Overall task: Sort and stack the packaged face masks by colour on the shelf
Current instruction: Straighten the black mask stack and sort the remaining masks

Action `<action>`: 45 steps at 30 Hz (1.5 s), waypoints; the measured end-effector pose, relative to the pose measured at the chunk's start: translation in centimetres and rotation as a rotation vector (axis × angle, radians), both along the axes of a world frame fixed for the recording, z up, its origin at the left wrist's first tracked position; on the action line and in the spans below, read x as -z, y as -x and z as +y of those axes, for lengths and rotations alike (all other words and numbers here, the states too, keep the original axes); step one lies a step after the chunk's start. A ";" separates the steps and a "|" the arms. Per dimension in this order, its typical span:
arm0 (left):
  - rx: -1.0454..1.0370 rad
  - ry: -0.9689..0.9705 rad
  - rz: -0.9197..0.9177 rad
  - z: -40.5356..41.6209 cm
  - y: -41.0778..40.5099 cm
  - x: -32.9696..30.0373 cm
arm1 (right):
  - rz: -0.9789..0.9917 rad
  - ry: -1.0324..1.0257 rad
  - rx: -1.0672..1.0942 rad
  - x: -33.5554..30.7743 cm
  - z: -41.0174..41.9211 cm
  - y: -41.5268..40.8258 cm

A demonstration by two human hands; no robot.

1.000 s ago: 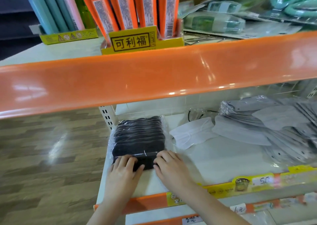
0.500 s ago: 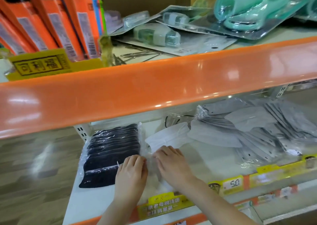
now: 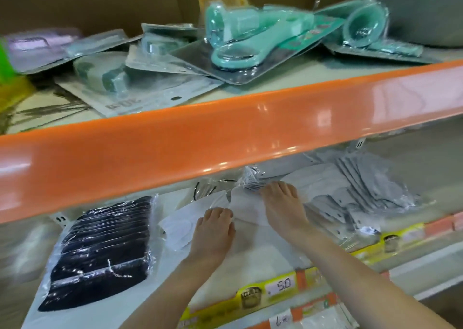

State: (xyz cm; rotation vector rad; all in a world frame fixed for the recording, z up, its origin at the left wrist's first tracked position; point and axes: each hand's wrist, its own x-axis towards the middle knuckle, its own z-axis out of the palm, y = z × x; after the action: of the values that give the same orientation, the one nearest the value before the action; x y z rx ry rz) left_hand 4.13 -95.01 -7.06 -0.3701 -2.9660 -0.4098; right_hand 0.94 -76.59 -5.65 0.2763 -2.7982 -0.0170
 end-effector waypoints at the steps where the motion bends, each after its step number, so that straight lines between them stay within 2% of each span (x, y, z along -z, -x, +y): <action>1: 0.012 0.000 -0.006 0.9 0.4 -0.1 | -0.024 -0.006 0.005 -0.3 1.1 0.4; 5: 0.056 -0.043 -0.038 4.2 1.7 -0.3 | -0.129 -0.072 0.065 -0.3 4.8 1.5; 11: 0.029 -0.272 -0.171 9.1 3.2 -0.5 | -0.168 -0.010 0.015 0.1 8.1 1.2; 14: -0.034 -0.383 -0.219 11.3 4.0 0.0 | -0.141 -0.034 0.040 0.2 8.6 1.5; 19: -0.251 -0.733 -0.348 14.3 4.7 -0.5 | -0.101 -0.032 0.019 0.0 9.9 1.8; 23: -0.350 -0.790 -0.383 15.6 5.7 -0.7 | -0.074 0.012 -0.002 -0.1 10.4 1.5; 26: -0.443 -0.972 -0.411 16.2 6.0 -0.4 | -0.019 0.103 -0.071 0.5 10.9 1.5; 30: -0.612 -1.275 -0.320 16.4 6.2 -0.6 | -0.001 0.174 -0.219 0.5 10.9 0.7; 33: -0.685 -1.327 -0.175 15.8 6.2 -1.1 | -0.001 0.214 -0.287 0.1 10.7 0.0; 36: -0.668 -1.375 -0.131 15.1 5.9 -1.8 | -0.012 0.285 -0.283 0.0 10.7 0.2; 39: -0.661 -1.403 -0.079 14.1 5.6 -2.3 | -0.131 0.257 -0.244 0.2 10.8 0.8; 45: -0.811 -1.456 0.078 10.9 4.2 -2.5 | -0.155 0.193 -0.150 0.2 11.3 1.4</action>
State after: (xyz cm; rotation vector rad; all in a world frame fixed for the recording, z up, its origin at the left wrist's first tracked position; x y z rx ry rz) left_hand -0.03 -84.12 -4.52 0.8559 -1.7108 -1.9491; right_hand -0.45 -65.30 -5.84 0.4556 -2.8953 0.3209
